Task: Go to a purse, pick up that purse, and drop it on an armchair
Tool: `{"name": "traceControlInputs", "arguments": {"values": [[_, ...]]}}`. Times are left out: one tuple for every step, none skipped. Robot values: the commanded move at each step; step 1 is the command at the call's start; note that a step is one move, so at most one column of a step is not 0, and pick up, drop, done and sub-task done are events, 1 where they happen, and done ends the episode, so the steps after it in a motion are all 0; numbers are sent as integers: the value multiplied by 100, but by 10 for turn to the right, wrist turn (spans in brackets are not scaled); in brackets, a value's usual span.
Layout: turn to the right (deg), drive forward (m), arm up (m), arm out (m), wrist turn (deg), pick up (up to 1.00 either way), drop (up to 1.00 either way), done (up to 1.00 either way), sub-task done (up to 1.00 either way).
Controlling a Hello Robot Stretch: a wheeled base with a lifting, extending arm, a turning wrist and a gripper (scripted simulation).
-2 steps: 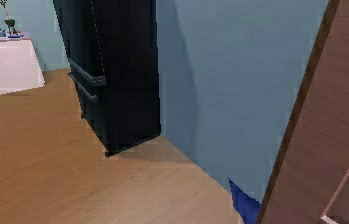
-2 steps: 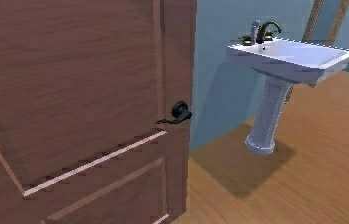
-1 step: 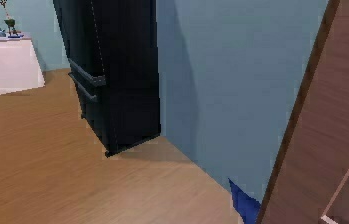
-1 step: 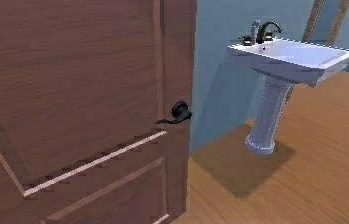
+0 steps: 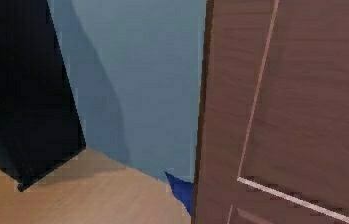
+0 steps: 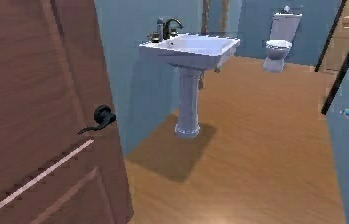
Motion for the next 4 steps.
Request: {"name": "traceControlInputs", "arguments": {"values": [[0,30,0,0,0,0,0,0,0],[-450,0,0,0,0,0,0,0,0],[-360,0,0,0,0,0,0,0,0],[0,100,0,0,0,0,0,0,0]]}}
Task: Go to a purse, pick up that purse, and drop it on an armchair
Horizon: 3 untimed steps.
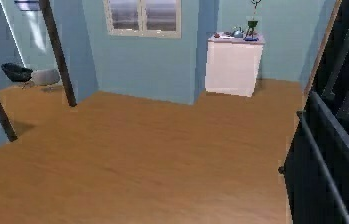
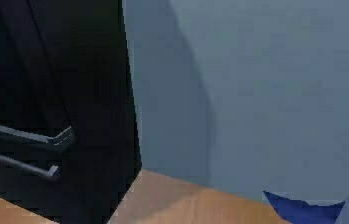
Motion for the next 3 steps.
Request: {"name": "traceControlInputs", "arguments": {"values": [[-60,0,0,0,0,0,0,0,0],[0,60,0,0,0,0,0,0,0],[-210,0,0,0,0,0,0,0,0]]}}
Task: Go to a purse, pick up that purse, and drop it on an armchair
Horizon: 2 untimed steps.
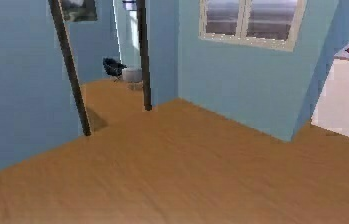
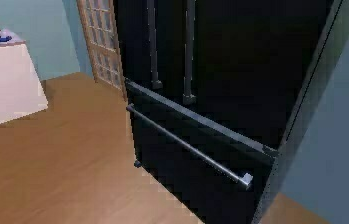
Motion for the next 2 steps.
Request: {"name": "traceControlInputs", "arguments": {"values": [[0,30,0,0,0,0,0,0,0],[-120,0,0,0,0,0,0,0,0]]}}
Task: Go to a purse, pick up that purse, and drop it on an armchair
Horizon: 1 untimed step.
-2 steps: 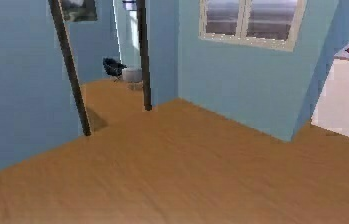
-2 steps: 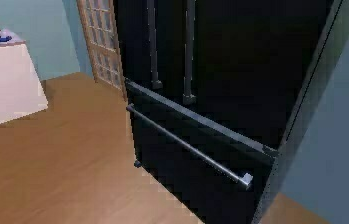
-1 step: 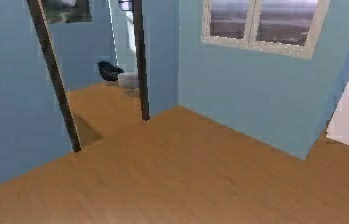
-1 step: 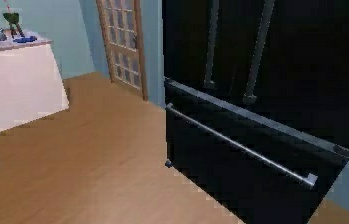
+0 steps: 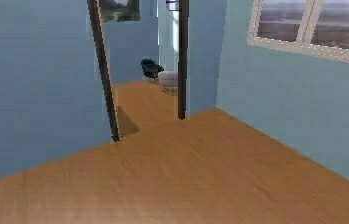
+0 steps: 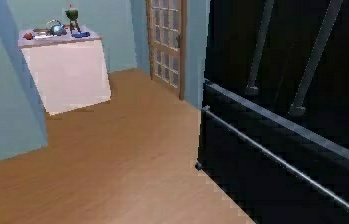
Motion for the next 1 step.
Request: {"name": "traceControlInputs", "arguments": {"values": [[0,100,0,0,0,0,0,0,0]]}}
